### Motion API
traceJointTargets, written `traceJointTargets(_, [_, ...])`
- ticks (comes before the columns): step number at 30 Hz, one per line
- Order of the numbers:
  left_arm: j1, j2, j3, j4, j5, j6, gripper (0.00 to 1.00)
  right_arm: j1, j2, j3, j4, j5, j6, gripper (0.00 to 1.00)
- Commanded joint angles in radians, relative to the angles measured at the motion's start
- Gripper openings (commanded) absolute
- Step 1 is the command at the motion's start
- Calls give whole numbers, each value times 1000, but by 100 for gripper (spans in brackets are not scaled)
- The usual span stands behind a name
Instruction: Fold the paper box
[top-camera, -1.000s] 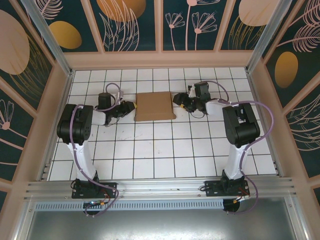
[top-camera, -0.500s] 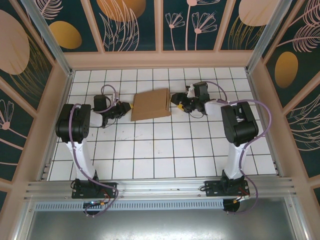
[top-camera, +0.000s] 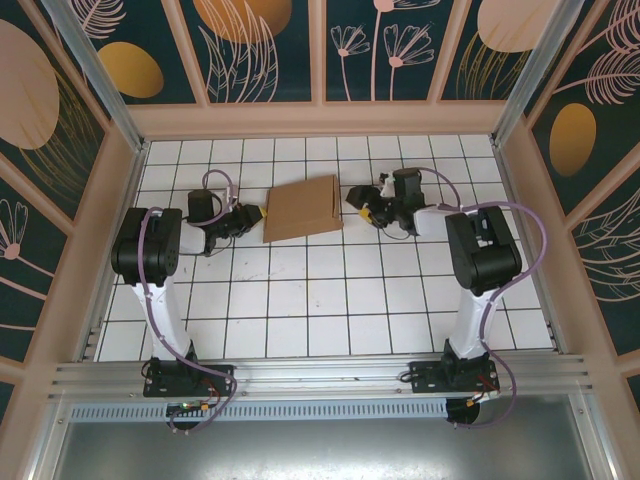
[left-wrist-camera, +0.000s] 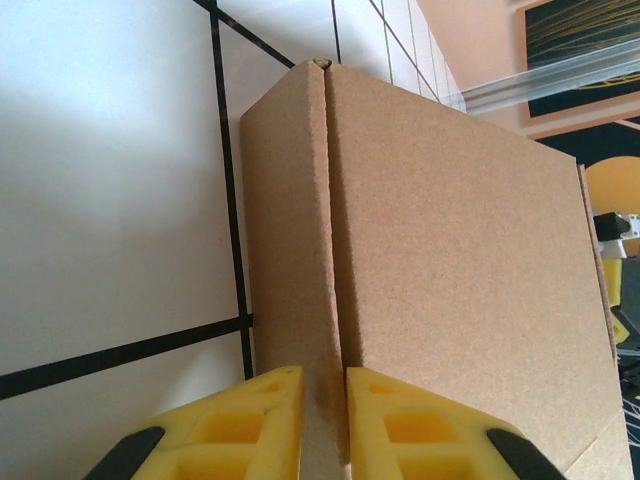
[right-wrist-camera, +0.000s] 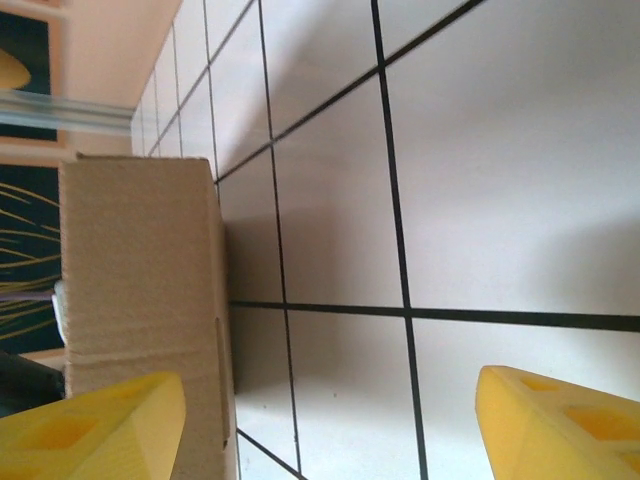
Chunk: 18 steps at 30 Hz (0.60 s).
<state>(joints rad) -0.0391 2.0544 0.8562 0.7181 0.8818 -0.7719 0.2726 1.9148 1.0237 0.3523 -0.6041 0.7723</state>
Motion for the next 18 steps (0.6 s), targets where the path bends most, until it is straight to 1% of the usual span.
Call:
traceJointTargets(1, [1, 13, -8, -44, -5, 20, 18, 7, -45, -13, 108, -1, 36, 81])
traceJointTargets(4, [1, 15, -8, -45, -4, 20, 18, 21, -27, 3, 135, -34, 45, 85])
traceJointTargets(8, [1, 18, -8, -47, -10, 23, 19, 43, -10, 17, 162, -58, 51, 88])
traceJointTargets(10, [1, 23, -4, -52, -10, 25, 19, 49, 17, 39, 162, -103, 59, 89])
traceJointTargets(15, [2, 23, -3, -57, -12, 29, 20, 65, 80, 70, 185, -173, 95, 88])
traceJointTargets(18, [1, 23, -3, -57, -12, 29, 20, 77, 107, 93, 202, -216, 109, 85])
